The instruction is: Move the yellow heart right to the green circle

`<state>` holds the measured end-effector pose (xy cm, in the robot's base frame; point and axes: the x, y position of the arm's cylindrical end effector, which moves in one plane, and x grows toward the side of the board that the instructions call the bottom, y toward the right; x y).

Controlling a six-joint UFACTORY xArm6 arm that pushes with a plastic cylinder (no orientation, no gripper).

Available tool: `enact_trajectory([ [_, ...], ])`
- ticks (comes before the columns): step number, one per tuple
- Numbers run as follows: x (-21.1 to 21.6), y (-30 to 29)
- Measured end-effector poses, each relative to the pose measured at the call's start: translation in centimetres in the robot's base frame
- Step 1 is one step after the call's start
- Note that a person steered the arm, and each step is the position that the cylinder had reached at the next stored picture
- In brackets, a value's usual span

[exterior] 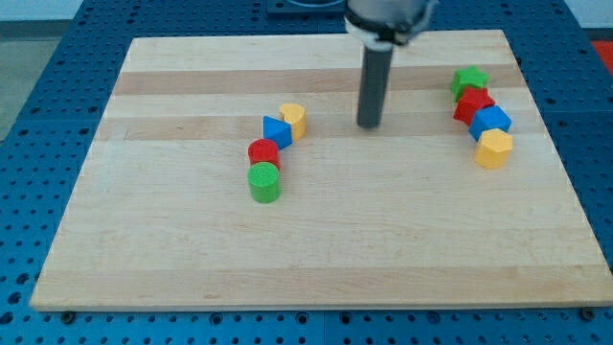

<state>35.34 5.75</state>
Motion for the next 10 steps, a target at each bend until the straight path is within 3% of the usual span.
enact_trajectory([
  [1,-5.6,-5.7],
  [2,-4.1,-11.9],
  [4,1.8,-9.3],
  [6,7.5,-1.4],
  [10,8.8,-8.7],
])
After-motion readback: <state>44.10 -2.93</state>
